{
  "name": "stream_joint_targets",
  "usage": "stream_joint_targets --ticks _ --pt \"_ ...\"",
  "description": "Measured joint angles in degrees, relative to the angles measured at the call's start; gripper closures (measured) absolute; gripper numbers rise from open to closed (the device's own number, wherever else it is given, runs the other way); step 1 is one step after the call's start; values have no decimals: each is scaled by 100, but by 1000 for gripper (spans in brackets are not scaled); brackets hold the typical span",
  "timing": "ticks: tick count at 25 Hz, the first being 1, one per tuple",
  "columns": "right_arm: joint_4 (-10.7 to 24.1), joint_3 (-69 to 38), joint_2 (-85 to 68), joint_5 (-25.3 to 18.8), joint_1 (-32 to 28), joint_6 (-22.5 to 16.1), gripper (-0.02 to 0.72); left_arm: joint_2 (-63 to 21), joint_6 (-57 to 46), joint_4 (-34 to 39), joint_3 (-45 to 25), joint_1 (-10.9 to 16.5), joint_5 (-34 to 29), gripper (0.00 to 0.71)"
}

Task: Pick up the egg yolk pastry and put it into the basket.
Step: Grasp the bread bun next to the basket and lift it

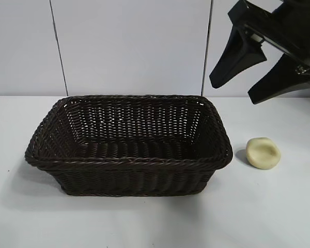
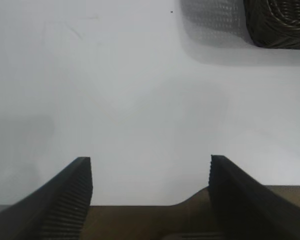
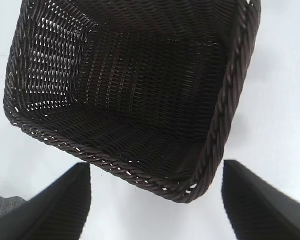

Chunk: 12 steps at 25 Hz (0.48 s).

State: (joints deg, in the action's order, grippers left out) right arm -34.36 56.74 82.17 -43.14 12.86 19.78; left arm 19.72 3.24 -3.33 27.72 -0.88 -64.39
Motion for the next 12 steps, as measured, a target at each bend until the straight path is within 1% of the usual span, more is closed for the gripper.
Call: stream_joint_targets --ticks 8,10,12 --pt "5 0 0 -50 0 0 175 -78 0 -32 -5 0 29 223" --pt "5 0 0 -50 0 0 175 -278 0 -37 -5 0 35 223" --pt "5 0 0 -45 0 0 175 -658 0 -37 -5 0 35 223"
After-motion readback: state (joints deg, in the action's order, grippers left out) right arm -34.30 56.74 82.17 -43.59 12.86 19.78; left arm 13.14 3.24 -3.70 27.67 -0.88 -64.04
